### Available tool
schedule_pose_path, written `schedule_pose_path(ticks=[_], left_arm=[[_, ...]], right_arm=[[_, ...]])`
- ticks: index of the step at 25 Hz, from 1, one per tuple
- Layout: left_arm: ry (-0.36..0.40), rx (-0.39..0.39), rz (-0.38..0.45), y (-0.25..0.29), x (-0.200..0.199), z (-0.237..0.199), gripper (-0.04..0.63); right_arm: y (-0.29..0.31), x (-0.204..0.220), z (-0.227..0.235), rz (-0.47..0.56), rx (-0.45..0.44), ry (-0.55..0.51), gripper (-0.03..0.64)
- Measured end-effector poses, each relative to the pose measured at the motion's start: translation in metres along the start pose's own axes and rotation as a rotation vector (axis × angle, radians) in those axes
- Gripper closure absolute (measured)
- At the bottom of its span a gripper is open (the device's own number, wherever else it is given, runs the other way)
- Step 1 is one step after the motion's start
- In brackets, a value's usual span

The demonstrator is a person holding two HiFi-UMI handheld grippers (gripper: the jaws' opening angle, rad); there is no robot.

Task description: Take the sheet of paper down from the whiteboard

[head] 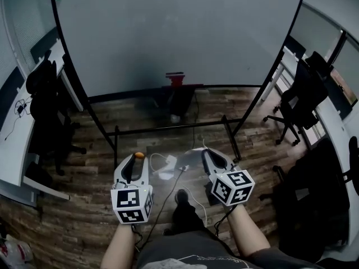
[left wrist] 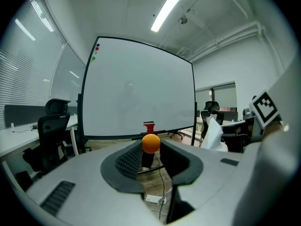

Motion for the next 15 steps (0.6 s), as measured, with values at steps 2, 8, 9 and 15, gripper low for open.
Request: schedule_pose_path(ticks=[2,8,9,15], left_arm=[[0.0,0.005,0.004,-0.009,0.0,0.006,0.471],[-0.005,0.013,0.006,-0.031,0.002,0.014,0.471],[-0.004,0.011,0.008,-0.034,0.002,0.014,0.471],[0.004,0.018,0.019,-0.044,-0.003,0.018,0.471]], right_arm=[[-0.013,0.002,-0.003,-0.009,-0.001,0.001,0.595],[-0.039,0.006,-0.01,-0.011,0.009,-0.001,0.595],[-0.042,0.006,-0.012,-0.01,0.009,-0.003,0.595],[-0.056,0.007,-0.02,0.001,0.014,-0.019,0.595]])
Point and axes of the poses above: the fingertips, and each gripper's own axes: y forward along the fingers, z to its right, x out of its underside, the point moved 9 cm from there along -y, backward along the fingers, and after that the axes turned 14 degrees about z, right-handed, at the moved point
